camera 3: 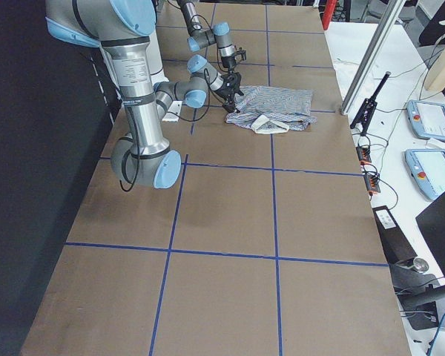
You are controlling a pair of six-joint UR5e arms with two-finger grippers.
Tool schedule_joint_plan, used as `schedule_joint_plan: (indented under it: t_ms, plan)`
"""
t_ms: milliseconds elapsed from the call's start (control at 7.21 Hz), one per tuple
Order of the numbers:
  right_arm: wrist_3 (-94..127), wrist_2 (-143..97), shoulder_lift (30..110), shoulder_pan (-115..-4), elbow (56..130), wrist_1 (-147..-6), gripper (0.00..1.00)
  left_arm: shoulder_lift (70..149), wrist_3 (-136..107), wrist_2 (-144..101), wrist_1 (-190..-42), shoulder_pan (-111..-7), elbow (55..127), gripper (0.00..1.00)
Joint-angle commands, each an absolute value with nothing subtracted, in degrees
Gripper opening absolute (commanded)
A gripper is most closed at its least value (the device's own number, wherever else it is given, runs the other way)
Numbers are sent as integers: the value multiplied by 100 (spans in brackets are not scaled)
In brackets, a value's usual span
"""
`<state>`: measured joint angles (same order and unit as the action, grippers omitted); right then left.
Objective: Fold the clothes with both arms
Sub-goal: 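Lower the left gripper to the shirt's near edge beside the right gripper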
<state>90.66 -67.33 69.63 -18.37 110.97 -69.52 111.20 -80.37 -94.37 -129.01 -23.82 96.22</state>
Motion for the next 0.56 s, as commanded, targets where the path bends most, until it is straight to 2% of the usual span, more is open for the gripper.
schedule_joint_plan:
  t_ms: [0, 278, 416]
  plan:
    - [9227, -6741, 6970, -1828, 11031, -6961, 100, 10944, -7964, -9439, -12902, -2408, 9790, 0]
    - [9717, -6873, 6926, -1785, 10838, -6970, 98, 10321, -7797, -9466, -12902, -2400, 10404, 0]
    - [10077, -6873, 6874, -1732, 10689, -6961, 91, 10310, -7787, -9448, -12902, -2382, 10371, 0]
